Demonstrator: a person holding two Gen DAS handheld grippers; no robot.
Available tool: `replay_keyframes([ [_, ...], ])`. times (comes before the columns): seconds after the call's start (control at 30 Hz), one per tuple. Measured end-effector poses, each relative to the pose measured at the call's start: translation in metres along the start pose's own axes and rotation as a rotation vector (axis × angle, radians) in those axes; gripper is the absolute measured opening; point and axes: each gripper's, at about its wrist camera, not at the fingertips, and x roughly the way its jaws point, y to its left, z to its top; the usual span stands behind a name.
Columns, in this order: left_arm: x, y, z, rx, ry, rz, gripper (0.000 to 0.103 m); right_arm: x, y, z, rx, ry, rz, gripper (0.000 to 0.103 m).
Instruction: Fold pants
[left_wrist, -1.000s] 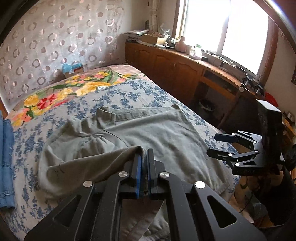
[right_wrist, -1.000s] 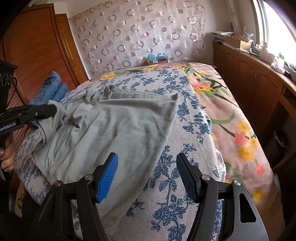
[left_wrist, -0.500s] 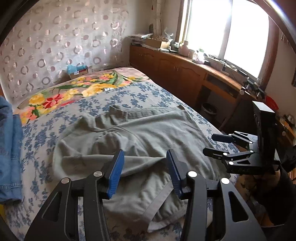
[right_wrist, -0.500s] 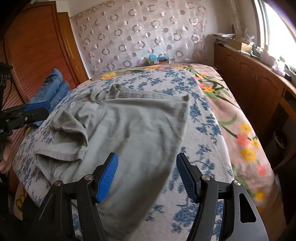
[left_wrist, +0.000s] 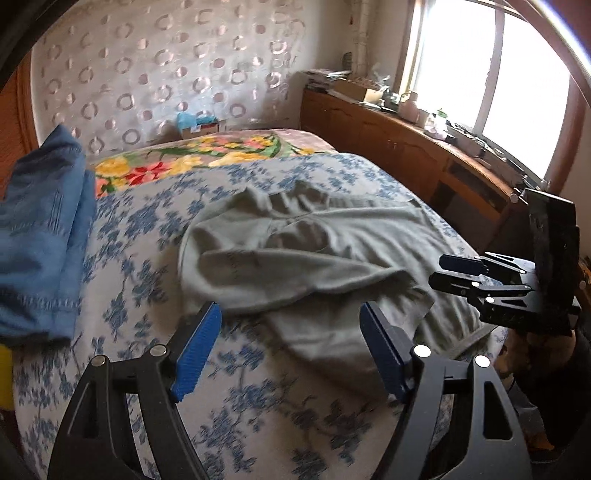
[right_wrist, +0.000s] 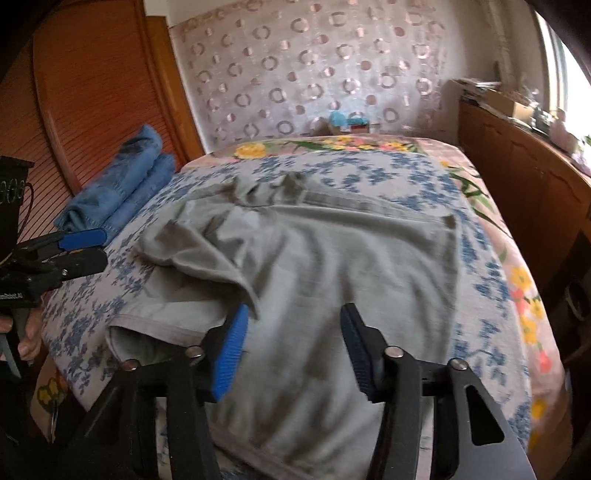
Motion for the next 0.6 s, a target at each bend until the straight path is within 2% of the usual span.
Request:
replay_keyframes([
  [0.13,0.003,0.009,-0.012,-0.019,0.014,0.001,0.078,0.015,0.011,0.003,-0.029,0.028,0.019,0.039],
  [0.2,0.005,0.011,-0.016,-0.025,0.02,-0.005,0.078,0.024,0.014,0.004,-0.036,0.046,0.025,0.031],
  [0.37,0.012,0.016,-0.025,-0.04,0.041,-0.015,0.078,0.043,0.023,0.009,-0.064,0.103,0.04,0.019],
  [0.47,0.012,0.017,-0.029,-0.049,0.045,-0.019,0.078,0.045,0.028,0.014,-0.073,0.092,0.038,0.01],
  [0.6,0.013,0.018,-0.031,-0.054,0.044,-0.026,0.078,0.034,0.031,0.021,-0.069,0.039,0.04,0.009],
])
